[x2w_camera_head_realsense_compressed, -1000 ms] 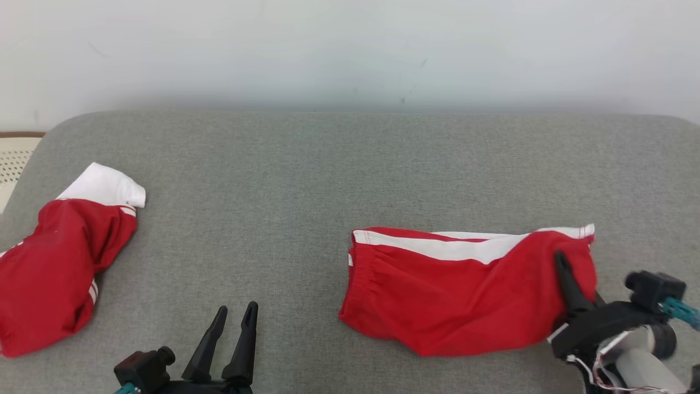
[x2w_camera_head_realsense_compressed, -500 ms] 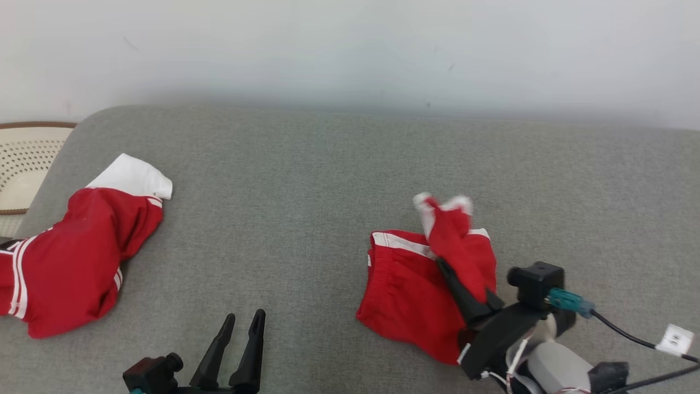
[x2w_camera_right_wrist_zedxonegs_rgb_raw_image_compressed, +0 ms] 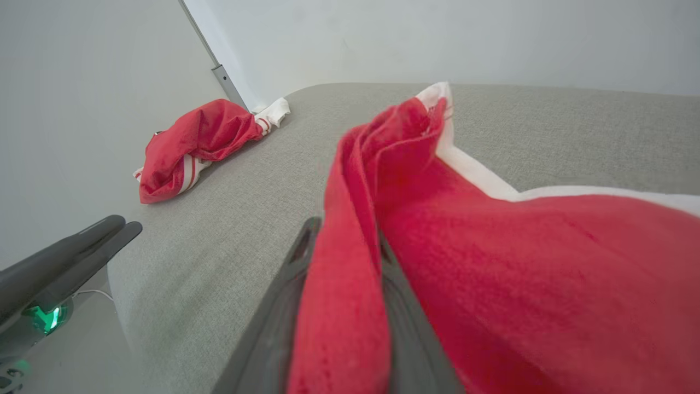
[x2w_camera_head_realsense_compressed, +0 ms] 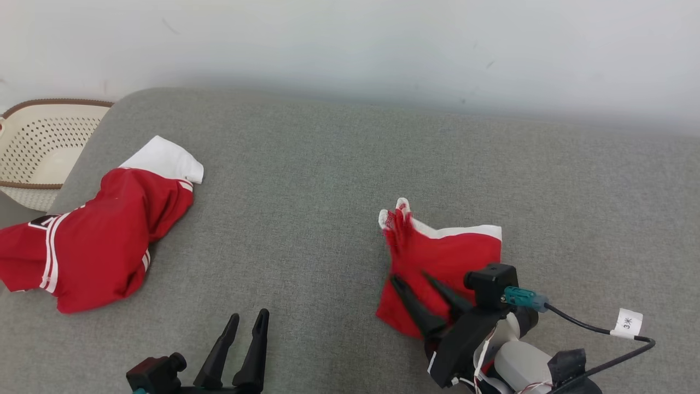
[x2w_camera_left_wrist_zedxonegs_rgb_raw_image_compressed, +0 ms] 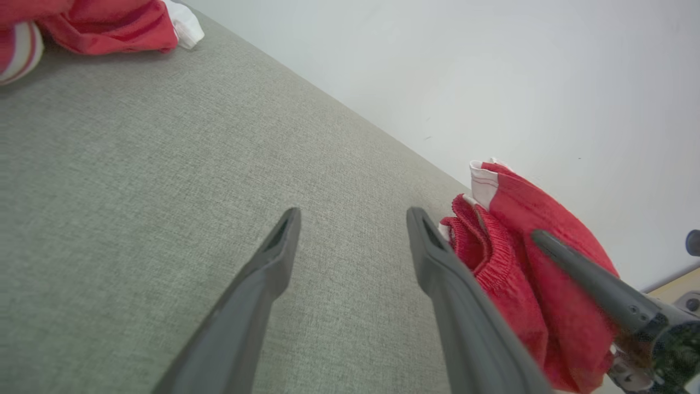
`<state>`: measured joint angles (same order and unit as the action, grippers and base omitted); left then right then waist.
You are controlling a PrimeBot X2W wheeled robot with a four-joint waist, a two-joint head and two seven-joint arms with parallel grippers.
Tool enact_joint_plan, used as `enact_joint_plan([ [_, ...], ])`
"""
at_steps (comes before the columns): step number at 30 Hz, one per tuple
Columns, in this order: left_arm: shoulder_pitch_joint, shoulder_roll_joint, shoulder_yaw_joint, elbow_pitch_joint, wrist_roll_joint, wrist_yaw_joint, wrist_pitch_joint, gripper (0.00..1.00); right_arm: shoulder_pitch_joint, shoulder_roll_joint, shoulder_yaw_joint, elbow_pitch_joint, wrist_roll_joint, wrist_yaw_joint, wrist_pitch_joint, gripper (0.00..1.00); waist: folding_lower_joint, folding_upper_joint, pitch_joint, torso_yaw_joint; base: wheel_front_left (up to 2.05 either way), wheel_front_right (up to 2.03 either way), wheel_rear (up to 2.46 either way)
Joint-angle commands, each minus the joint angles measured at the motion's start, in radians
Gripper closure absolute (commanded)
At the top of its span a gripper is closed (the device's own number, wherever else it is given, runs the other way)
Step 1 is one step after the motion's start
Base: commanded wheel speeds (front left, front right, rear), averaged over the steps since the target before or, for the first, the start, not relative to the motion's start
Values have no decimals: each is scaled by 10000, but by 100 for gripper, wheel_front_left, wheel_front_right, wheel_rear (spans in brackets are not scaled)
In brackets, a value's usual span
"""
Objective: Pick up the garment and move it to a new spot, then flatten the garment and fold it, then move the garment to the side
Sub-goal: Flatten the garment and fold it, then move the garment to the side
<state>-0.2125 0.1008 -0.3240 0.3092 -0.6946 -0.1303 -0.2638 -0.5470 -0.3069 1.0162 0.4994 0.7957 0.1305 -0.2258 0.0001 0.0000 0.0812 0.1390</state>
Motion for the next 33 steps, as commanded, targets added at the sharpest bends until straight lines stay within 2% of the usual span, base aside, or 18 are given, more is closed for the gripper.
enact_joint_plan([
  [1,11,6,60,-17,-32,0,-9,0,-188,20,2,-20,60,1,-111,0,-1,0,20,12,0,0,0],
  [5,73,4,230,-42,74,0,-9,0,-206,-112,-598,-237,255,1,-346,0,-1,0,36,-104,0,0,0],
  [8,74,-26,336,-92,136,0,-9,0,-13,-304,-1728,-545,176,1,-396,0,-1,0,39,-239,0,0,0],
  [14,-99,-63,291,-137,235,0,-9,0,907,-417,-3165,-110,-20,2,-384,0,-1,0,131,-343,0,0,0],
  [25,-363,-46,-1,-275,-83,0,-9,0,1307,-29,-3216,1320,667,1,-387,0,-1,0,470,8,0,0,0],
  [32,-538,10,-182,-402,-24,0,-9,0,1198,288,-2616,1995,1446,2,-124,0,-1,0,636,262,0,0,0],
  [33,-546,28,-199,-413,18,0,-9,0,1143,267,-2525,2080,1506,2,-130,43,-1,0,646,279,0,0,0],
])
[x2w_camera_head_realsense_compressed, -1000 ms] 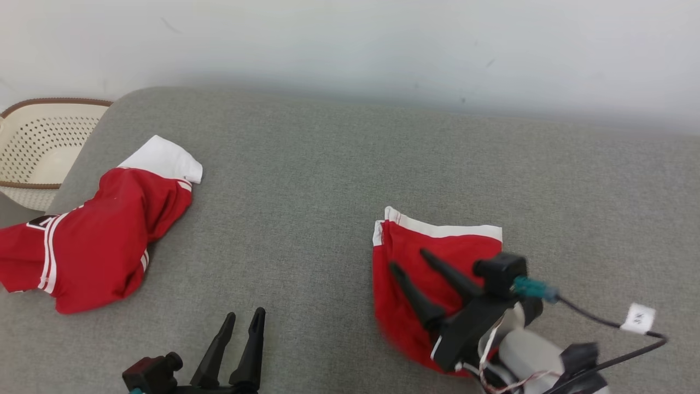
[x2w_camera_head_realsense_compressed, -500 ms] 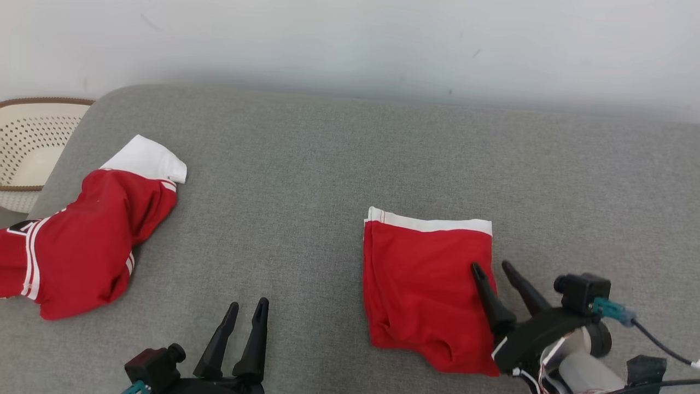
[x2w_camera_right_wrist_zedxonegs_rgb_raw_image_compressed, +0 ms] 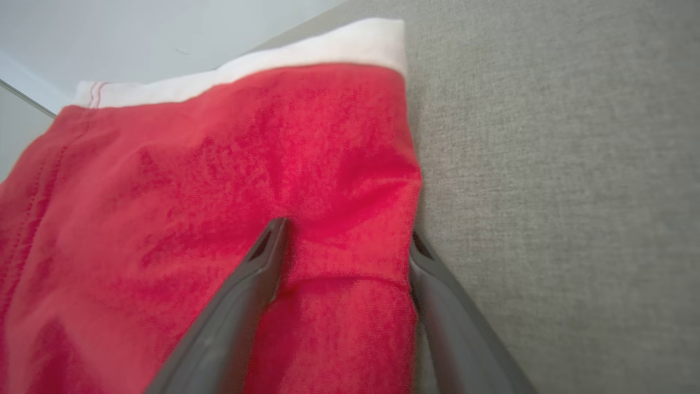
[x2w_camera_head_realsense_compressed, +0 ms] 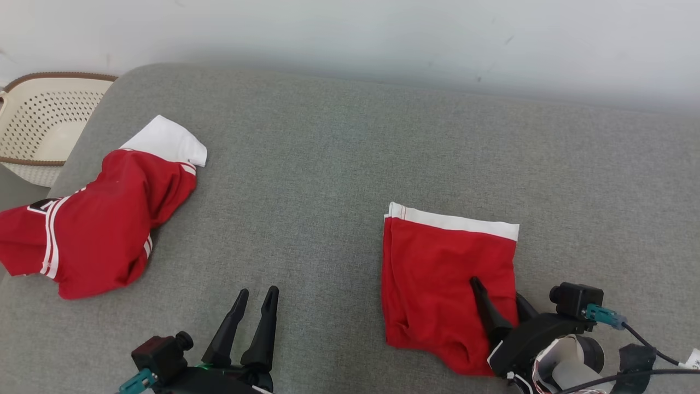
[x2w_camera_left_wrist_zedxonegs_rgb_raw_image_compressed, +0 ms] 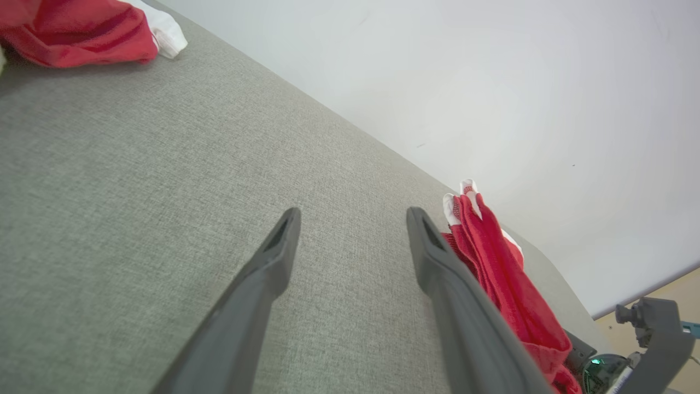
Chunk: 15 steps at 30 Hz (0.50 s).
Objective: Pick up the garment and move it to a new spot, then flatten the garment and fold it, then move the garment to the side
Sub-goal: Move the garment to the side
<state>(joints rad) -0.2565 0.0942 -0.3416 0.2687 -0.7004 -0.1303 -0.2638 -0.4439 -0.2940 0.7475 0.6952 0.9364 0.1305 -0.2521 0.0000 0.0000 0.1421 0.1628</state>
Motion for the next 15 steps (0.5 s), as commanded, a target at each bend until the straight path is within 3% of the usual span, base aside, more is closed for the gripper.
enact_joint_plan([
  [1,-112,97,-35,-22,100,0,-9,0,35,101,243,222,86,2,116,84,0,0,45,53,0,0,0],
  [2,-113,95,-44,-38,122,0,-9,0,-30,61,282,283,29,2,85,100,0,0,50,59,0,0,0],
  [9,-92,245,-171,-79,708,0,-9,0,-493,-266,38,632,-697,-2,-120,100,0,0,-112,-147,0,0,0],
  [15,191,288,27,-296,1887,0,-9,0,-257,-198,-1135,550,-1841,-2,-136,100,0,0,-426,-711,0,0,0],
])
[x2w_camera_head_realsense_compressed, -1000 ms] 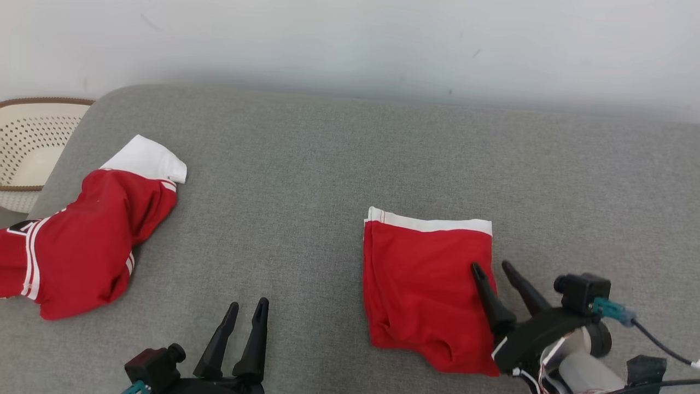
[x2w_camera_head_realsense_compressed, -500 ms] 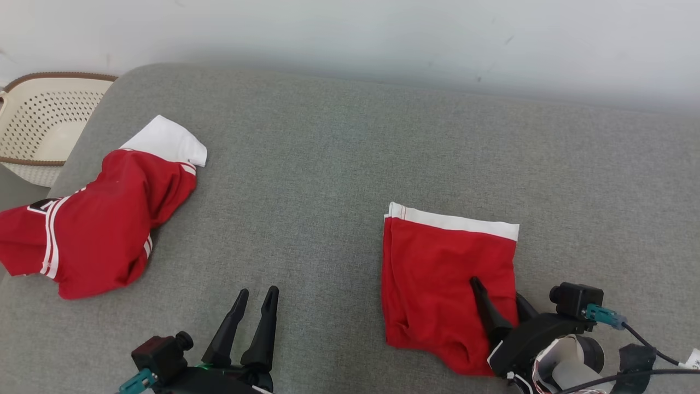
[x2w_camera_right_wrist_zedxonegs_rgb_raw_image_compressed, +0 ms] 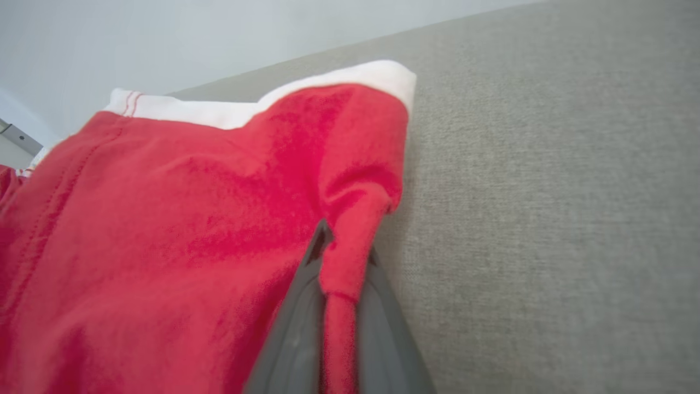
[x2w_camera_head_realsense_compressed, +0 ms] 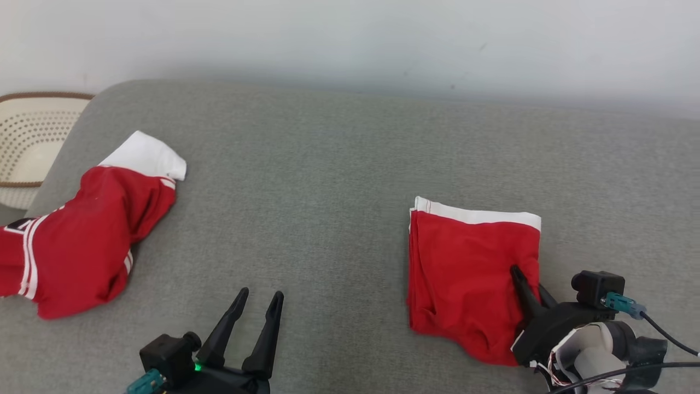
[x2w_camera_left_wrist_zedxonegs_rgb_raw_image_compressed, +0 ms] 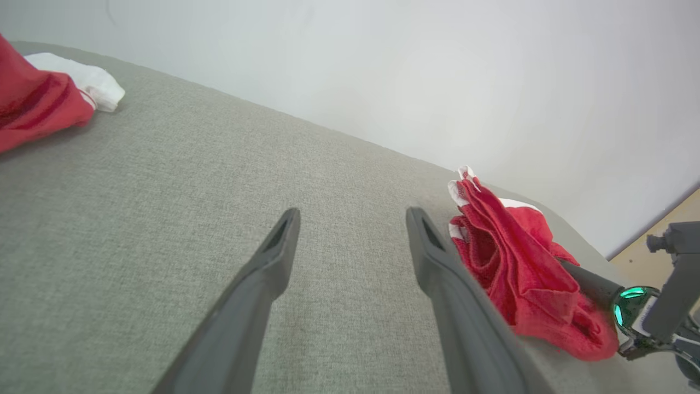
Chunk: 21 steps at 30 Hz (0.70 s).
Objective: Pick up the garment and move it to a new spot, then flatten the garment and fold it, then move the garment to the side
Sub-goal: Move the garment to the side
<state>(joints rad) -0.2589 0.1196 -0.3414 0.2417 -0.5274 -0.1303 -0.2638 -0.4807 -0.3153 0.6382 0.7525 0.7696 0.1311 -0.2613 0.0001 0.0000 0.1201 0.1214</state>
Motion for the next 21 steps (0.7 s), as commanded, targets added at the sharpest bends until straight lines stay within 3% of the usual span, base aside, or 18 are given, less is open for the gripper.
enact_joint_plan([
  [1,234,24,76,-28,310,0,-9,0,188,21,-185,-27,-384,-8,-43,100,-1,0,-253,-430,0,0,0],
  [21,1037,-228,1682,170,2897,0,-9,0,1417,736,-2528,-429,-2575,-7,-47,100,-1,0,-700,-3202,0,0,0],
])
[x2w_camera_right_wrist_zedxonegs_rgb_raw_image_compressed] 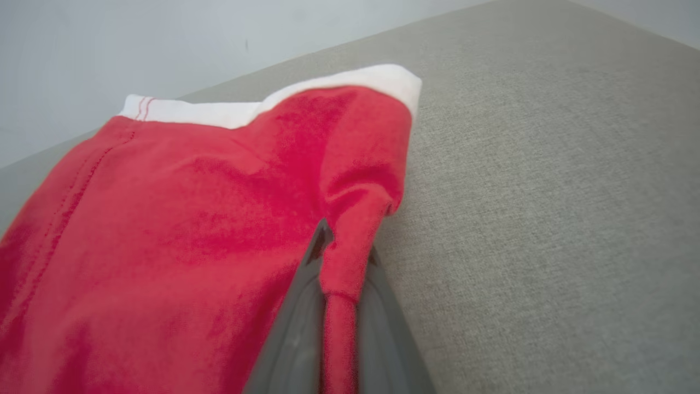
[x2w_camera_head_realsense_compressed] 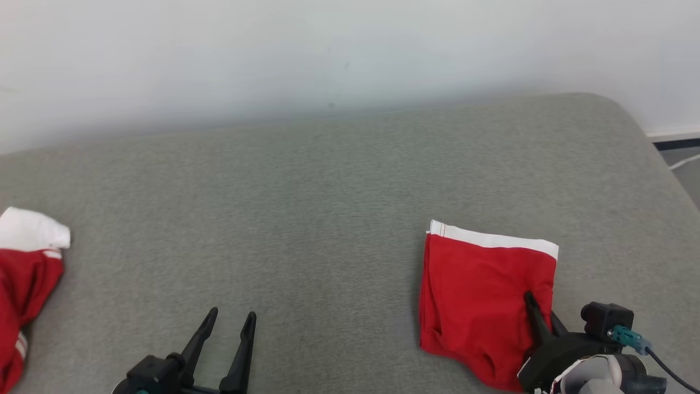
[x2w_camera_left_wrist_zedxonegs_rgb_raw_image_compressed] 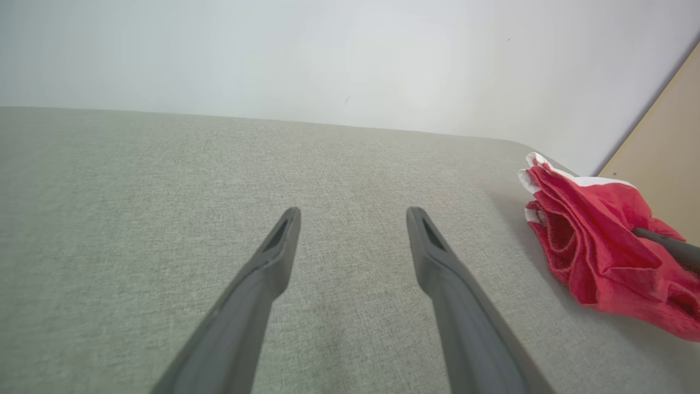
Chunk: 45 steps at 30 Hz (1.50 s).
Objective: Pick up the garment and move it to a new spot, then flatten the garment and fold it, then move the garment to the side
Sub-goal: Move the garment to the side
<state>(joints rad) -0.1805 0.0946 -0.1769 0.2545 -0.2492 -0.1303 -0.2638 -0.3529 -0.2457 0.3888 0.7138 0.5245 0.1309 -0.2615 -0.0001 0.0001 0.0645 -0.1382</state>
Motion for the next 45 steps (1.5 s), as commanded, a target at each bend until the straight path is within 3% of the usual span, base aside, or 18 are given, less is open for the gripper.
enact_joint_plan([
  [1,302,9,115,53,197,0,-9,0,187,104,-73,-50,-138,-5,-45,100,1,-1,-155,-757,0,0,0],
  [12,213,-16,676,-166,1108,0,-9,0,38,551,-114,-252,-313,-3,-46,100,1,-1,256,-2333,0,0,0],
  [21,-154,-49,1132,-482,1881,13,-9,0,-83,839,-347,-671,-304,-5,-46,100,1,-1,930,-2925,0,0,0],
  [31,-780,160,908,-683,2605,191,-8,0,-1465,632,-949,-1113,-1420,-3,-48,100,1,-1,2189,-2315,0,0,0],
  [45,-1539,395,448,-1357,2661,501,-8,0,-4939,-1185,-2568,1307,-3173,-3,-46,100,1,-1,3704,-690,0,0,0],
])
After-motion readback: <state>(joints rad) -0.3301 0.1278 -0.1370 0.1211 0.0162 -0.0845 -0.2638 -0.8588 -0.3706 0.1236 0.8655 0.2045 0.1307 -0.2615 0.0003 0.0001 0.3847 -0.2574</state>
